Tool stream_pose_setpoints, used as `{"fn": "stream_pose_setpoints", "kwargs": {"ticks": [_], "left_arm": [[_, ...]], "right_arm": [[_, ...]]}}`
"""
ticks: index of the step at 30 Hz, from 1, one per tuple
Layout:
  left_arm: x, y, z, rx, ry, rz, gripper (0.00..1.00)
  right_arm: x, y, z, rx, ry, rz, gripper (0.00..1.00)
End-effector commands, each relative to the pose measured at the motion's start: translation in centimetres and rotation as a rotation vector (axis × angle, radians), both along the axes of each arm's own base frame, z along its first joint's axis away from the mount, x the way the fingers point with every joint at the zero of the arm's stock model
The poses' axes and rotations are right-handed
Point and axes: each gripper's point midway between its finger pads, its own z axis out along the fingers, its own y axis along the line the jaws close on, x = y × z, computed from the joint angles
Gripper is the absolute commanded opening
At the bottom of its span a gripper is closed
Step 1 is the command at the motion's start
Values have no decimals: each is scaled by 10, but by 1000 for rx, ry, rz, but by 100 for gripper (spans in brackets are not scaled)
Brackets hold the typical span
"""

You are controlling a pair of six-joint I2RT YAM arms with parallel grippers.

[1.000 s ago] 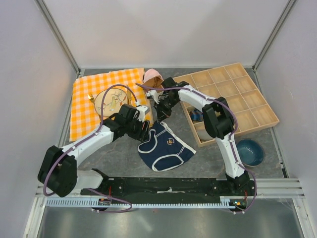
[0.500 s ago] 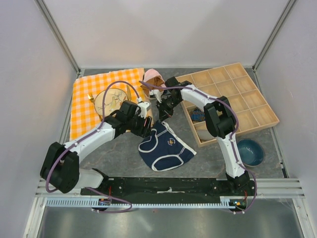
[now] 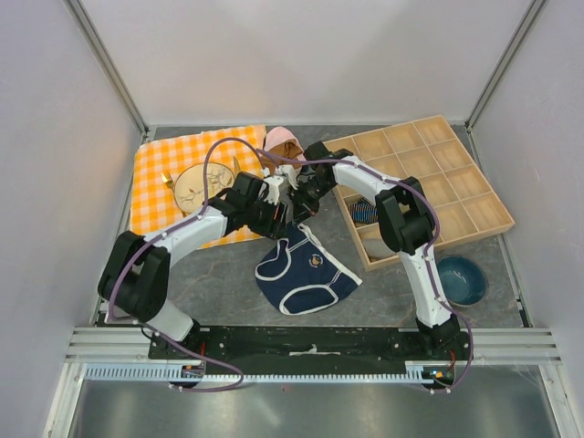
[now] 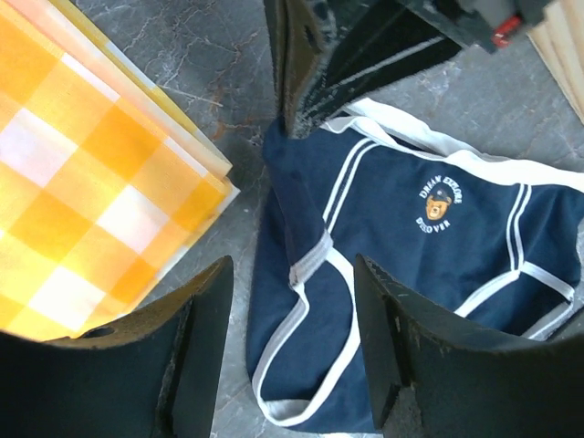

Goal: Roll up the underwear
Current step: Fold the underwear at the center of the board.

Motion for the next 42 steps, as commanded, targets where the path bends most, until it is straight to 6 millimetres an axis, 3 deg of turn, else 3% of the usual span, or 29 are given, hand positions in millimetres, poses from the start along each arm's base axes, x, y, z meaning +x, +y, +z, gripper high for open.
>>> {"fn": "stream_pose_setpoints", "kwargs": {"ticks": [1, 7, 10, 11, 12, 22, 28, 38, 42], "left_arm": [[21, -10, 0, -7, -3, 21, 60], [17, -14, -15, 14, 91, 4, 38], [14, -14, -18, 20, 121, -2, 16], [15, -13, -18, 24, 119, -1, 3], [15, -10, -18, 33, 123, 5, 2], [55, 7, 15, 155, -14, 33, 2], [64, 11, 27, 186, -75, 12, 2], [52, -3, 48, 82, -96, -37, 2], [32, -17, 59, -26, -59, -76, 2]], "right_arm": [[2, 9, 32, 84, -65, 30, 2], [2, 8, 34, 85, -65, 30, 2], [1, 8, 36, 91, -67, 33, 2], [0, 8, 37, 91, -65, 35, 1], [1, 8, 38, 93, -67, 33, 1], [0, 10, 60, 160, -75, 38, 0], [0, 9, 76, 217, -90, 39, 0], [-15, -2, 98, 292, -137, 114, 1], [-40, -16, 98, 285, -120, 213, 2]]}}
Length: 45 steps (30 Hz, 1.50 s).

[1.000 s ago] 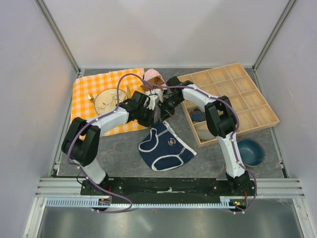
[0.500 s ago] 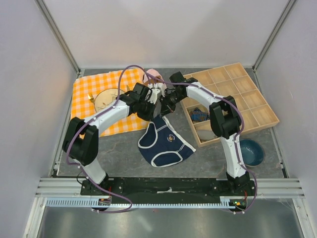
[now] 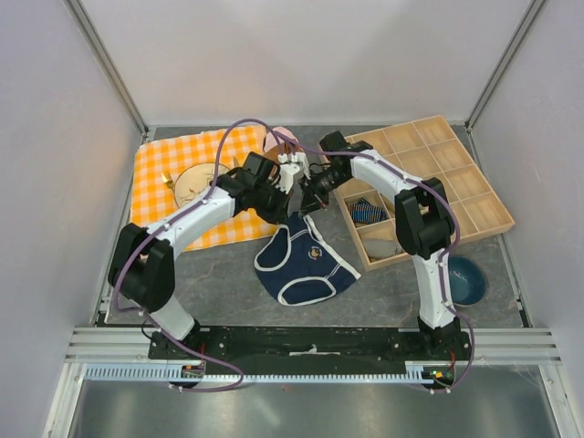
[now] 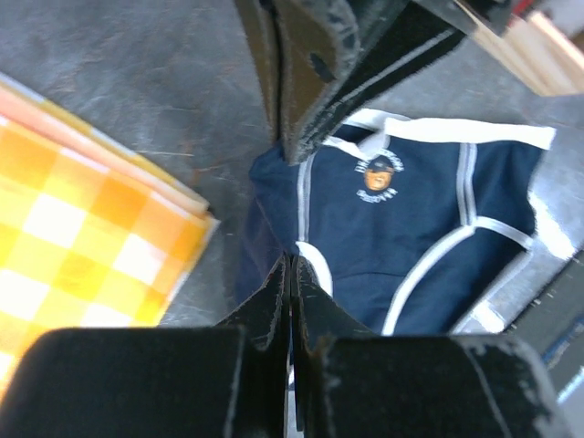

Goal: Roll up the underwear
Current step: Fold the underwear at the center of the board.

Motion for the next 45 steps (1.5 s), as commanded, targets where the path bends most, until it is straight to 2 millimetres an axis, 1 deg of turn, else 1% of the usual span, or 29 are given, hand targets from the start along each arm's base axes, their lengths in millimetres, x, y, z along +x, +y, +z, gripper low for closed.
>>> {"fn": "stream_pose_setpoints", "kwargs": {"ticks": [1, 2, 3, 5, 6, 8, 10, 11, 13, 14, 15, 17, 18, 21, 24, 28, 35, 37, 38, 40, 41, 45], "left_arm": [[5, -4, 29, -140, -24, 61, 2], [-1, -8, 29, -161, -4, 46, 2], [-8, -9, 24, -167, 22, 42, 2], [-15, -12, 27, -200, 31, 29, 2], [-22, -12, 23, -205, 56, 33, 2], [-29, -15, 30, -242, 55, 21, 2], [-38, -18, 30, -267, 79, 16, 2], [-43, -22, 36, -299, 88, 9, 2], [-55, -27, 36, -323, 119, -14, 2], [-58, -29, 38, -339, 132, -10, 2], [-64, -33, 35, -346, 145, -21, 2], [-73, -39, 35, -366, 169, -30, 2], [-79, -43, 32, -368, 177, -42, 2], [-88, -50, 26, -376, 199, -49, 2], [-93, -54, 20, -377, 221, -41, 2], [-91, -59, 19, -393, 216, -29, 2], [-83, -64, 25, -414, 184, -6, 2], [-82, -65, 25, -416, 184, -5, 2], [-84, -67, 25, -416, 187, -10, 2], [-85, -69, 25, -421, 189, -14, 2], [-88, -70, 21, -419, 205, -15, 2], [-96, -77, 15, -424, 232, -28, 2]], "right_arm": [[-44, -5, 47, 131, -105, 227, 2], [-51, -9, 45, 126, -108, 255, 2], [-54, -11, 45, 123, -106, 265, 2], [-66, -19, 42, 109, -89, 296, 2], [-69, -21, 41, 115, -113, 325, 2], [-80, -28, 40, 100, -90, 345, 2], [-86, -33, 41, 108, -119, 393, 3], [-93, -37, 42, 103, -104, 405, 3], [-102, -41, 42, 98, -123, 443, 3], [-105, -45, 39, 80, -130, 457, 3], [-112, -48, 34, 68, -120, 469, 3], [-116, -54, 34, 53, -145, 491, 3], [-120, -58, 30, 47, -140, 496, 4], [-125, -62, 29, 39, -149, 507, 3], [-127, -62, 29, 43, -146, 509, 3], [-123, -61, 32, 38, -169, 508, 1], [-96, -57, 36, -12, -275, 466, 0], [-95, -57, 37, -25, -300, 468, 0], [-92, -59, 36, -36, -319, 468, 0], [-94, -62, 34, -50, -329, 467, 0], [-92, -63, 31, -64, -341, 469, 0], [-96, -71, 23, -90, -354, 480, 0]]}}
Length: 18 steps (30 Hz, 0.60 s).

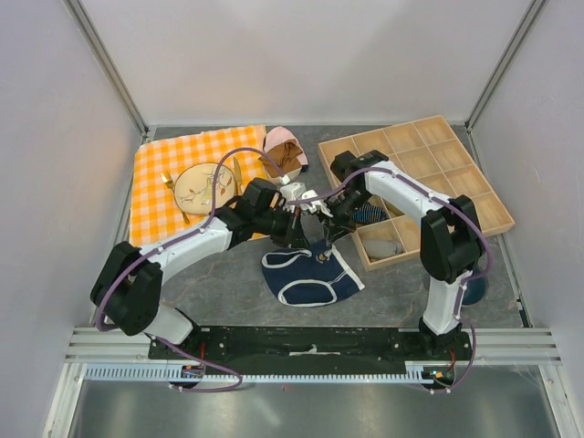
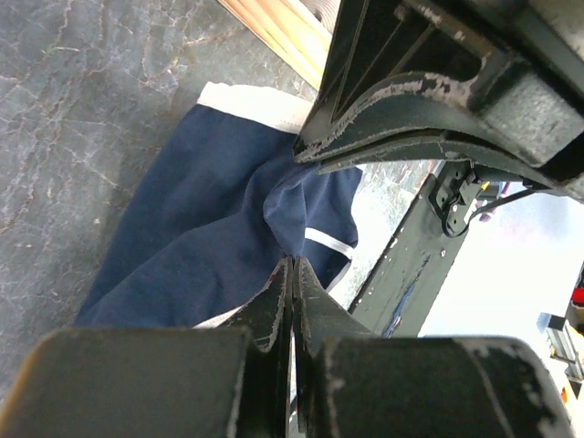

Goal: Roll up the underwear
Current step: Fold the underwear at the center of the board.

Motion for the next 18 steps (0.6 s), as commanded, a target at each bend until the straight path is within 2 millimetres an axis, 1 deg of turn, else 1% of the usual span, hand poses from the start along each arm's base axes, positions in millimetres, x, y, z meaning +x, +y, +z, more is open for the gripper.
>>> {"fn": "stream_pose_setpoints", "kwargs": {"ticks": [1, 5, 13, 18], "left_arm": [[-9, -13, -2, -32, 26, -11, 2], [-21, -18, -6, -39, 47, -20, 2], [-40, -30, -4, -65, 66, -39, 2], [-52, -32, -11, -58, 81, -45, 2]], "right_arm": [[0, -3, 5, 16, -79, 21, 0], [-7, -13, 0, -6, -107, 51, 0], [-37, -32, -4, -21, -96, 85, 0], [-60, -38, -11, -35, -69, 113, 0]]}}
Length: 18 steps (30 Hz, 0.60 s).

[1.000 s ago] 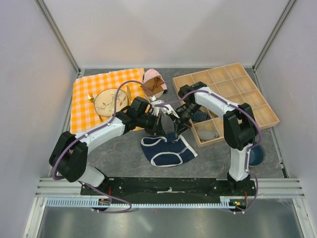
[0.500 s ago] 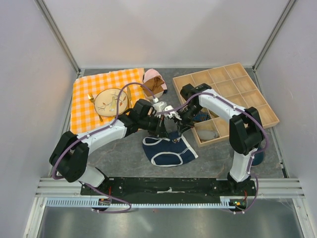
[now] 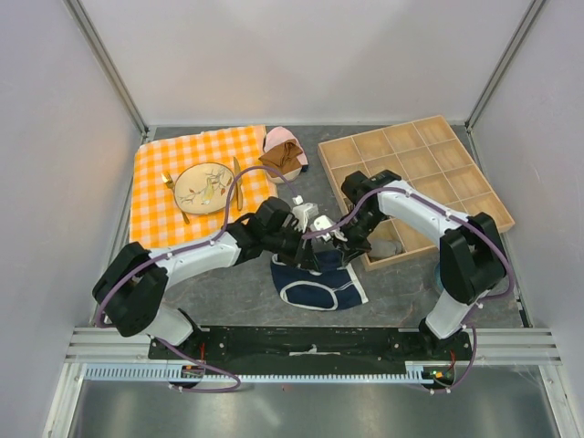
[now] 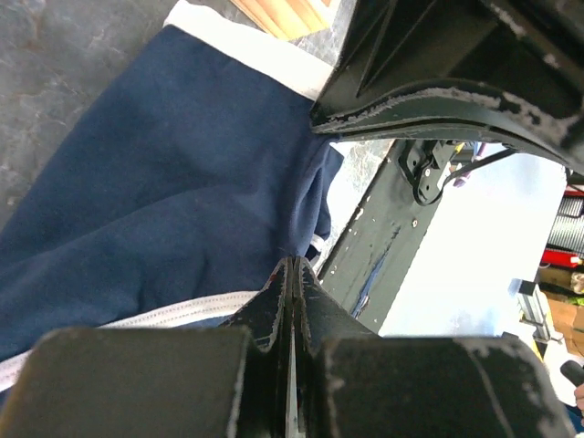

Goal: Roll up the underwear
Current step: Fold the underwear at the center of the board.

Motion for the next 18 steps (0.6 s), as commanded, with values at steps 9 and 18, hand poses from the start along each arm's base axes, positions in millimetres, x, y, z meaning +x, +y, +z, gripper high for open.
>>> {"fn": "stream_pose_setpoints", "kwargs": {"ticks": [9, 18], "left_arm": [[-22, -9, -4, -42, 31, 18, 2], [-46, -18, -7, -61, 61, -13, 2]], "right_arm": [[-46, -3, -17, -21, 13, 68, 0], [-63, -7, -14, -25, 25, 61, 0]]}}
